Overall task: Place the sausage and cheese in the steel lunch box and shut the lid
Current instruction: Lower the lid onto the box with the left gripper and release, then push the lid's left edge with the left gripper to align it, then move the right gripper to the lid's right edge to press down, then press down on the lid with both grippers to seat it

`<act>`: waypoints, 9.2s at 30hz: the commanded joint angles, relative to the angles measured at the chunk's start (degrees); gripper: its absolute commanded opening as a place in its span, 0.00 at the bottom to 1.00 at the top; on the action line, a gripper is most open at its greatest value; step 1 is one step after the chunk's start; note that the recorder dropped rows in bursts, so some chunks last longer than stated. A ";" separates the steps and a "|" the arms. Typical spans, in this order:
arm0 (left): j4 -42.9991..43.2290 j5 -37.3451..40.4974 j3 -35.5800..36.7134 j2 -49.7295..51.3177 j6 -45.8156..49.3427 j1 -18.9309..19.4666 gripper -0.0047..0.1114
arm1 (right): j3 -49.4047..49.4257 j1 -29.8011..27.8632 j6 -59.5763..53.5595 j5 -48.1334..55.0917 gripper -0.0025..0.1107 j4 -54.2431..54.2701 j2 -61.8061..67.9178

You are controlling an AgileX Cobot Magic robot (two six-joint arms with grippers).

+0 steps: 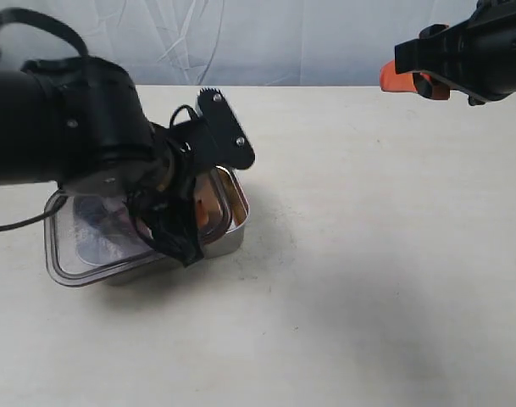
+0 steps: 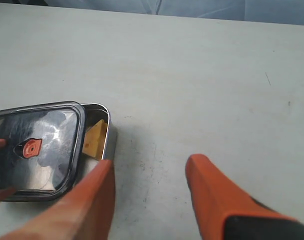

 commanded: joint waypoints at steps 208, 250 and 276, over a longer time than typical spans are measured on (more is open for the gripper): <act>-62.12 -26.94 8.85 -0.33 22.73 36.38 0.04 | -8.46 21.72 2.18 -5.82 0.02 2.86 37.04; -60.64 -22.90 7.66 10.43 22.73 36.38 0.04 | -8.46 21.72 2.21 -14.88 0.02 4.69 38.72; -61.98 -22.13 7.66 12.73 22.62 36.38 0.04 | -8.46 21.72 2.21 -11.54 0.02 6.20 41.79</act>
